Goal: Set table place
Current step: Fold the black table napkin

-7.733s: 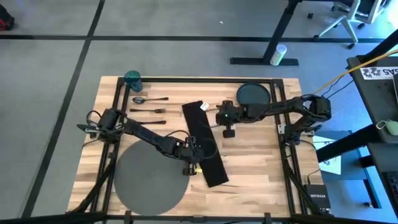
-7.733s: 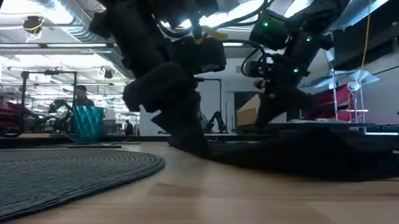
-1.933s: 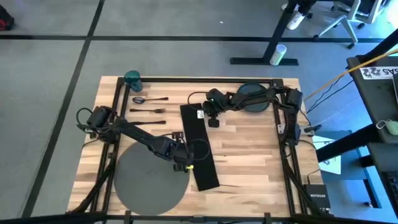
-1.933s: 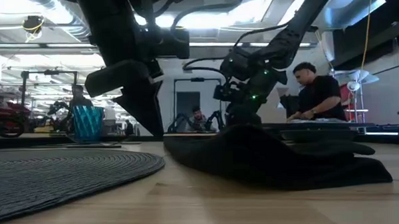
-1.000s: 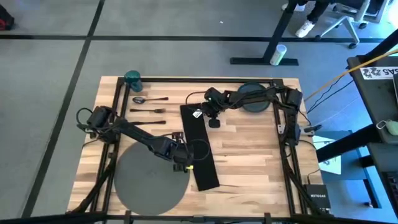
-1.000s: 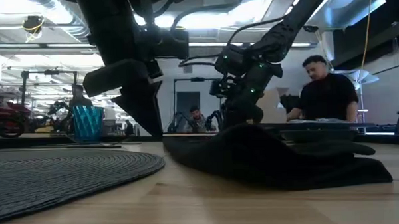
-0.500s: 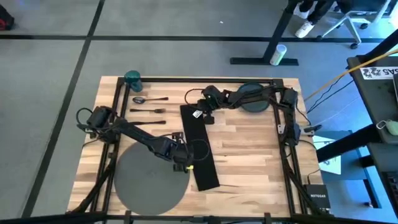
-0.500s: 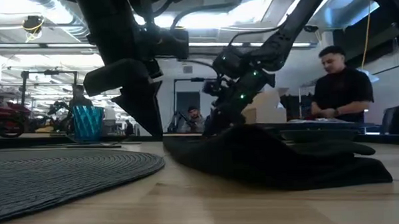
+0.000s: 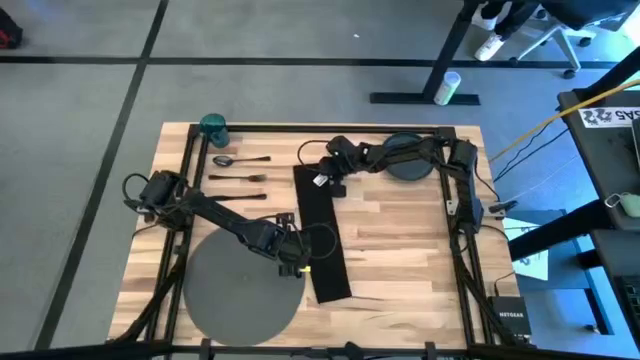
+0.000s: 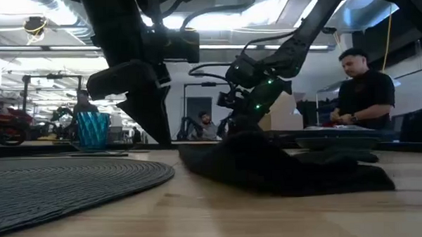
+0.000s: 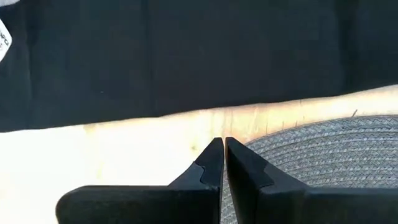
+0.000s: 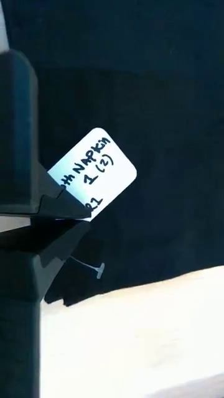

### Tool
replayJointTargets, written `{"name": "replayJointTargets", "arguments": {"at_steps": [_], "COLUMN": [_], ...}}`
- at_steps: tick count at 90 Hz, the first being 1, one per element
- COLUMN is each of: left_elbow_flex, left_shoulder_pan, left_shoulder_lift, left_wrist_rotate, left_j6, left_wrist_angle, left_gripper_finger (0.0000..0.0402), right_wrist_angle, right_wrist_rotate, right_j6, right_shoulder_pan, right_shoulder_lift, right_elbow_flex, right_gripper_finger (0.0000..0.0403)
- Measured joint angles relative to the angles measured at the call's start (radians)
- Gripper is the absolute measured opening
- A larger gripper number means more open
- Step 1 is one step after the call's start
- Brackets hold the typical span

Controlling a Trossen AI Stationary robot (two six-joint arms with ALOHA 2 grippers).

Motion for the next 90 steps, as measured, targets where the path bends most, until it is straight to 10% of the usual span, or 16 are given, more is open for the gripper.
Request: {"name": "replayJointTargets", "arguments": {"at_steps": [90], "left_elbow_flex": [0.000], "left_shoulder_pan": [-0.050], "left_shoulder_lift": [0.000], "left_wrist_rotate": [-0.133], "left_j6": [0.075], "left_wrist_angle": [-0.003], "left_gripper_finger": [0.0000], "right_wrist_angle": [-0.243], "right_wrist_rotate": [0.122], "right_j6": [-0.056], "right_shoulder_pan": [0.018], "right_shoulder_lift": [-0.373], "right_elbow_flex": [-0.104], "right_gripper_finger": [0.0000]}}
